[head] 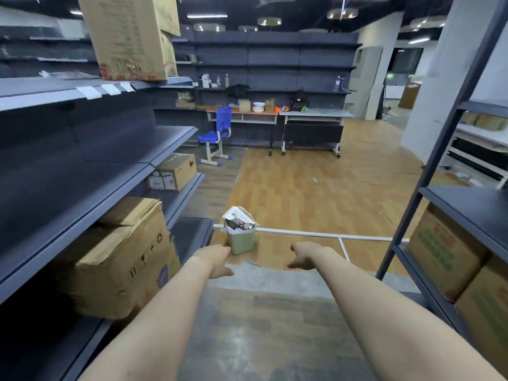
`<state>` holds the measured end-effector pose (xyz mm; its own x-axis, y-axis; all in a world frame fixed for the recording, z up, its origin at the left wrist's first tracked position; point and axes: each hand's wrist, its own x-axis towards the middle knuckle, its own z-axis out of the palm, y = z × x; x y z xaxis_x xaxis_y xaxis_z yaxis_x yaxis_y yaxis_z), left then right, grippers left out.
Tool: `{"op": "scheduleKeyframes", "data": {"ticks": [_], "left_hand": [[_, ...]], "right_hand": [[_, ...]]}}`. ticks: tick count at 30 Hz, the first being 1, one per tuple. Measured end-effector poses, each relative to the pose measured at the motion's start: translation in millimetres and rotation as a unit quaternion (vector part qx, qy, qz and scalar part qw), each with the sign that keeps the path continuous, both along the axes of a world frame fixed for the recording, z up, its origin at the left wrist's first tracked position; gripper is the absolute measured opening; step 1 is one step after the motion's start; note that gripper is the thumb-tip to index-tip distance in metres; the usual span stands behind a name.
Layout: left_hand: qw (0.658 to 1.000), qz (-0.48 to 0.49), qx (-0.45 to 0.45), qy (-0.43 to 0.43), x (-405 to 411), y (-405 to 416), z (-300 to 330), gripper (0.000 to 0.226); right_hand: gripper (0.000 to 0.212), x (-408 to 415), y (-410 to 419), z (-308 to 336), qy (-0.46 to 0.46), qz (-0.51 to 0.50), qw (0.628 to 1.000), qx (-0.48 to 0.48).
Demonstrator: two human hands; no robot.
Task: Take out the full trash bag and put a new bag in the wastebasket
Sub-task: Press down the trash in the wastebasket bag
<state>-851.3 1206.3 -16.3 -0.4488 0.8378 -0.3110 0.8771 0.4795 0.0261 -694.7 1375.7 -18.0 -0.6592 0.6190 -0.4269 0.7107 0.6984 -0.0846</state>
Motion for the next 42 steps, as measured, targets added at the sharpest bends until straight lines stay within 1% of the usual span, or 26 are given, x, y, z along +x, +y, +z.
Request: {"op": "scheduleKeyframes", "data": {"ticks": [6, 13, 19, 22, 28, 31, 36, 40, 42], "left_hand": [[0.999, 0.013, 0.025, -0.016, -92, 91, 12, 0.048], [0.999, 0.026, 0.030, -0.022, -181, 176, 18, 0.043], [0.998, 0.045, 0.005, -0.035, -237, 242, -2, 0.042], [0.997, 0.062, 0.004, -0.040, -266, 282, -12, 0.041], [0.995, 0.087, -0.008, -0.055, -328, 366, -30, 0.045], [0.992, 0.103, 0.007, -0.075, -353, 400, -33, 0.040], [0.991, 0.113, -0.004, -0.069, -398, 434, -44, 0.035], [0.990, 0.118, -0.006, -0.077, -446, 464, -57, 0.039], [0.989, 0.119, -0.015, -0.084, -471, 481, -69, 0.034]], "right_hand": [[0.051, -104, 78, 16, -0.001, 0.023, 1.000, 0.011], [0.052, -187, 166, 20, -0.004, 0.023, 1.000, 0.014], [0.053, -238, 247, -5, -0.028, 0.019, 0.999, -0.003], [0.057, -271, 295, -20, -0.029, 0.022, 0.999, -0.008], [0.061, -345, 390, -41, -0.046, 0.052, 0.997, -0.017], [0.060, -384, 432, -48, -0.053, 0.070, 0.996, -0.015], [0.061, -444, 475, -61, -0.057, 0.102, 0.993, -0.028], [0.060, -490, 507, -81, -0.075, 0.113, 0.990, -0.038], [0.059, -513, 522, -93, -0.083, 0.112, 0.989, -0.043]]}}
